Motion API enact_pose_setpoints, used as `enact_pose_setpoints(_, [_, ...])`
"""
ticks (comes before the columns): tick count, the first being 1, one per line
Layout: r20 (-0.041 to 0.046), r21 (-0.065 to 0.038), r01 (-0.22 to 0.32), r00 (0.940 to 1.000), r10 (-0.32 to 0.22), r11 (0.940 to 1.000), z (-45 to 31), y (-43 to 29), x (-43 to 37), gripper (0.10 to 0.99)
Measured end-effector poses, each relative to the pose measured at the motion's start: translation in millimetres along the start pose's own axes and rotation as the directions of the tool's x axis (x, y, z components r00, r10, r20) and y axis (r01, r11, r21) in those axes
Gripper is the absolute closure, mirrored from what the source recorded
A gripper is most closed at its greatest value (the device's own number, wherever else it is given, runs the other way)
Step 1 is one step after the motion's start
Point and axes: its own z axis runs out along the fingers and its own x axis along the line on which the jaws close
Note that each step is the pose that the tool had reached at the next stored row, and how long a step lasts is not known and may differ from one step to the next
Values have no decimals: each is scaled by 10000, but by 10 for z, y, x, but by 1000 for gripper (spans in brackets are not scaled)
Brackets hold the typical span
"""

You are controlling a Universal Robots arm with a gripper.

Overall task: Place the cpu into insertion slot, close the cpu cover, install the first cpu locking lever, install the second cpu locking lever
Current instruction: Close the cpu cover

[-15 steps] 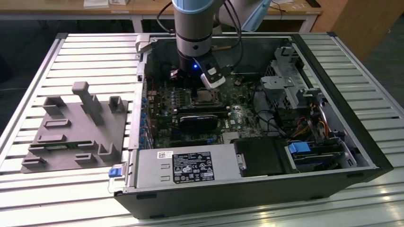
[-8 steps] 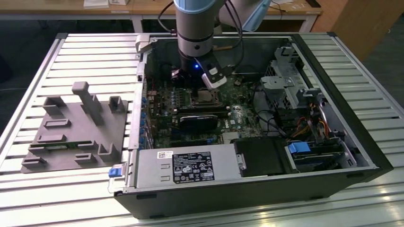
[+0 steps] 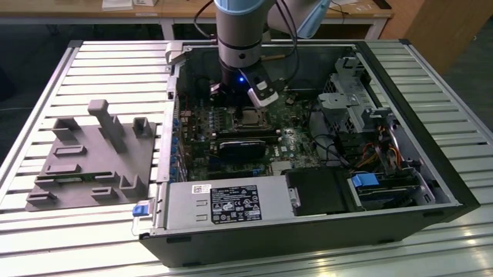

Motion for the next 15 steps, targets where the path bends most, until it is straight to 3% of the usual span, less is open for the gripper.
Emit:
enact_pose_setpoints(3, [0, -108, -3, 10000, 3, 9999, -2, -2, 1, 984])
enact_pose_setpoints(6, [-3, -358, -13, 10000, 13, 9994, -1, -17, 7, 984])
enact_pose_setpoints(15, [-4, -453, -17, 10000, 17, 9990, 20, -87, 32, 984])
